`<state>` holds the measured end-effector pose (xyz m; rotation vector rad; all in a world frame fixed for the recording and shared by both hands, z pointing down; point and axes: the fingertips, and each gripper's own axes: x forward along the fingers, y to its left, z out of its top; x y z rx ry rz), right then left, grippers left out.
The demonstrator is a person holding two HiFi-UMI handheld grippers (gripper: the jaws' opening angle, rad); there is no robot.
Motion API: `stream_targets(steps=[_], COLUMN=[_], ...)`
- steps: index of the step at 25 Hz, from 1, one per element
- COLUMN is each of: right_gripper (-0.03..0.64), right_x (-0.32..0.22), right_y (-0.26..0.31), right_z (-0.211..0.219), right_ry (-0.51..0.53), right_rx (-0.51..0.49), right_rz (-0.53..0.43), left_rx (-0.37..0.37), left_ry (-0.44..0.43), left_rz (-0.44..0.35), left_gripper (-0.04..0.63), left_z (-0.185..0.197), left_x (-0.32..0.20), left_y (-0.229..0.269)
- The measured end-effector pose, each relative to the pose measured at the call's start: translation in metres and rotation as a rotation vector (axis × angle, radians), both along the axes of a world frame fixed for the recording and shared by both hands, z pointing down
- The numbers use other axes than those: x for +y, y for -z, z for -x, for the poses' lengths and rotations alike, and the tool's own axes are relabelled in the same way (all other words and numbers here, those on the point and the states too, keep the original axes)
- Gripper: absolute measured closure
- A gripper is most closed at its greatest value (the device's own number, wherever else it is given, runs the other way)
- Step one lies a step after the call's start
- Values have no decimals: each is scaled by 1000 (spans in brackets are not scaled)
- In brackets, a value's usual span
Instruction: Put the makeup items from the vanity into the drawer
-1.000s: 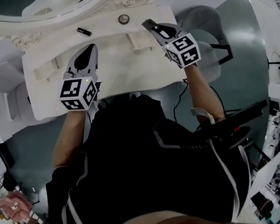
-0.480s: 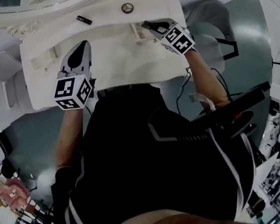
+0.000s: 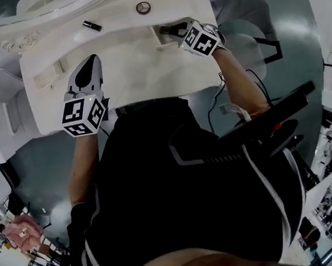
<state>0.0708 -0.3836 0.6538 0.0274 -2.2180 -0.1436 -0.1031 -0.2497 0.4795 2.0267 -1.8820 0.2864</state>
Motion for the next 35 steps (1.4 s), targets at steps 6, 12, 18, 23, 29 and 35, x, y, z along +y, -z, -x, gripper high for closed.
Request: stream_targets(steps=[6,12,18,23,29,35], right_gripper=[520,518,518,518,504,455], right_x=[3,8,9,5,8,2], right_y=[-6,-4,-5,-8,-5,0], right_z=[4,2,3,2,1,-2], right_ry=[39,46,39,33,24,-9], right_rx=[38,71,82,90,90,70], right_rz=[22,53,59,62,89,95], left_rx=[-7,-5,-24,-32,-39,-48], left_ry=[-6,-28,-45,-58,-66,-73], left_rz=[15,13,15,11,14,18], left_gripper=[591,591,591,591,591,591], left_z=[3,1,3,1,1,3], left_x=[1,2,0,-4,-3,-4], left_y=[0,2,5,6,8,9])
